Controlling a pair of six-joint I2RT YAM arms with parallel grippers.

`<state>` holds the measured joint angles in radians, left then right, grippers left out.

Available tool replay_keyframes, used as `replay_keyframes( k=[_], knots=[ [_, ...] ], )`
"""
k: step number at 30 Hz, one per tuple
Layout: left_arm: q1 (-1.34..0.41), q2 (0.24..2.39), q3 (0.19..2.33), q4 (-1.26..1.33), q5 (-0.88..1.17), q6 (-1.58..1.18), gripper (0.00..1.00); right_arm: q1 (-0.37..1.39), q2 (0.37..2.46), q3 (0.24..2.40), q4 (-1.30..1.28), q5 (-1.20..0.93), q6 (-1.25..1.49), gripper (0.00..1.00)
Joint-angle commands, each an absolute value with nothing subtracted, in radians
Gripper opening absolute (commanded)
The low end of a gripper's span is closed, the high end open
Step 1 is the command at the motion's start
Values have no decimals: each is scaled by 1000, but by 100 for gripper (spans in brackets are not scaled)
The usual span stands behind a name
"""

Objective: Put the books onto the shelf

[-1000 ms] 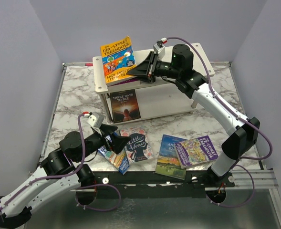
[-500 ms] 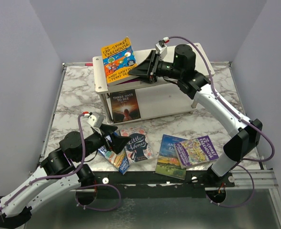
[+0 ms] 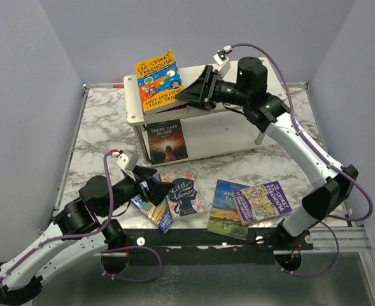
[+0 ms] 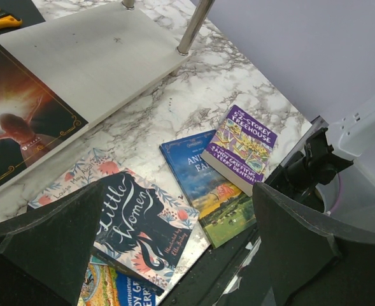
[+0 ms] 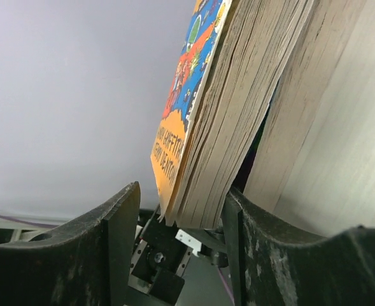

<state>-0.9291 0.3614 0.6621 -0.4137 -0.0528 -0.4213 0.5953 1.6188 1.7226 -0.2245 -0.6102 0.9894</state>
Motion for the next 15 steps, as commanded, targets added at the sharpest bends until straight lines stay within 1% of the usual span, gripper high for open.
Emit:
replay_keyframes(
  k=[1,8,10,13,15],
  knots=[
    [-927,343,653,-414,-56,-407,99,591,1559,1770,-364,-512,859,57],
    [-926,345,654,-414,-54,-406,99,590,1519,1803,-487,-354,730,57],
    [-926,345,654,-414,-52,-406,99,590,1515,1817,-508,-298,694,53],
    [-927,337,654,-414,-55,-408,99,590,1504,1820,-511,-234,665,40],
    [-927,330,652,-414,-59,-407,99,590,1507,1826,-513,-208,653,28]
  ],
)
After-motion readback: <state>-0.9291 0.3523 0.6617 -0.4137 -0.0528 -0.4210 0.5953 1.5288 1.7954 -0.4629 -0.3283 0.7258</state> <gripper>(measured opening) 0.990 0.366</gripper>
